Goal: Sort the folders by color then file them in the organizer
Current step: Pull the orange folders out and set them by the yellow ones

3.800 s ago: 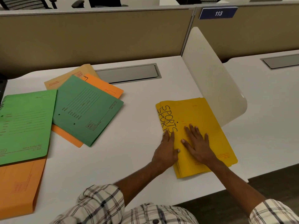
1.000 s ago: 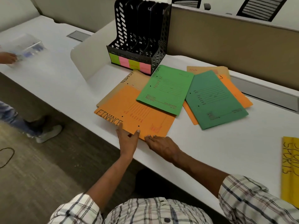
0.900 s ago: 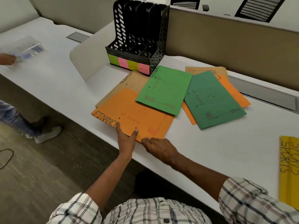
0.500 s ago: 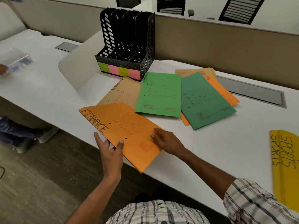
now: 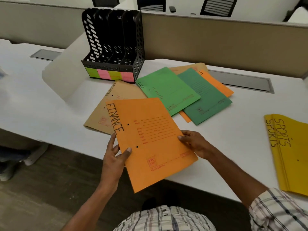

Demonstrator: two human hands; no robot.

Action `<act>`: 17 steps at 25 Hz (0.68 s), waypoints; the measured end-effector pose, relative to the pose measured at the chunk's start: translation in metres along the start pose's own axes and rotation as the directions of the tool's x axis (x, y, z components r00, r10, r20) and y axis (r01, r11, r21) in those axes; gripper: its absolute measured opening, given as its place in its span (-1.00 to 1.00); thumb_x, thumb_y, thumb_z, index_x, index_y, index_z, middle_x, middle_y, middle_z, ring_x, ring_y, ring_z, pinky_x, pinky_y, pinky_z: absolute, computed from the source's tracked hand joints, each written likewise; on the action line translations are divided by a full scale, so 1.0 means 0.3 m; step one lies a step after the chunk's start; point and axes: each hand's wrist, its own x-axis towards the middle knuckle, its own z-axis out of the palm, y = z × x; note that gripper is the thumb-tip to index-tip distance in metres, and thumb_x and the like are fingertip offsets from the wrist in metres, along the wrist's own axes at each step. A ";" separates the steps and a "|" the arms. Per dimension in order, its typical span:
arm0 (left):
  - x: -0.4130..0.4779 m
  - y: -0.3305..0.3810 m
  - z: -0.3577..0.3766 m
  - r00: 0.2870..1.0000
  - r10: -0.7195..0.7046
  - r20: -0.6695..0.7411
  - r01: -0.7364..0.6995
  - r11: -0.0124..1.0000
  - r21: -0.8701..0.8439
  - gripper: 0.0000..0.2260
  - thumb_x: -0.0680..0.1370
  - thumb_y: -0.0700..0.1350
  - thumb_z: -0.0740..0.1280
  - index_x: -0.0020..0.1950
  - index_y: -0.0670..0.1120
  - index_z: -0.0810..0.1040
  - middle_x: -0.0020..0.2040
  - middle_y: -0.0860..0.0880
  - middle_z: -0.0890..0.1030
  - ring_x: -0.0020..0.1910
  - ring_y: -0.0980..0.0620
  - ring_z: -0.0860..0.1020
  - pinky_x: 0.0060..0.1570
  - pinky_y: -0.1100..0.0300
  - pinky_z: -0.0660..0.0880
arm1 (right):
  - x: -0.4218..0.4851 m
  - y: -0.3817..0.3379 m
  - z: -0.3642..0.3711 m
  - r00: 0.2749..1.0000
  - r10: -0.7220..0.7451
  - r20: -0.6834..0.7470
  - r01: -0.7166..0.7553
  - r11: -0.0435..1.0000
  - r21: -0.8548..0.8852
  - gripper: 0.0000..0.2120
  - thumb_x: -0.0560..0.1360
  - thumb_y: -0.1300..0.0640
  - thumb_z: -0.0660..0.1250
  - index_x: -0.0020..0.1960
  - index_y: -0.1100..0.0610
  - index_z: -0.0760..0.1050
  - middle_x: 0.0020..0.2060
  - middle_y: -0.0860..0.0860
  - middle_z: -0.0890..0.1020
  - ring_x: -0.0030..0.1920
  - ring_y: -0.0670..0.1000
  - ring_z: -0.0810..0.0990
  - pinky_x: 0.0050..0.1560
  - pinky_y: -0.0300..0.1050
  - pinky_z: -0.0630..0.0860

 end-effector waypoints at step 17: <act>0.110 -0.171 0.570 0.754 -0.086 0.651 -0.263 0.869 0.420 -0.44 0.63 -0.13 0.37 0.58 -0.04 0.23 0.46 -0.06 0.47 0.34 -0.13 0.54 0.29 -0.16 0.54 | -0.580 0.342 -0.349 0.690 -0.072 -0.721 0.041 0.997 -0.060 -0.56 0.55 0.19 0.41 0.41 0.09 0.43 0.26 0.10 0.60 0.20 0.17 0.61 0.25 0.30 0.53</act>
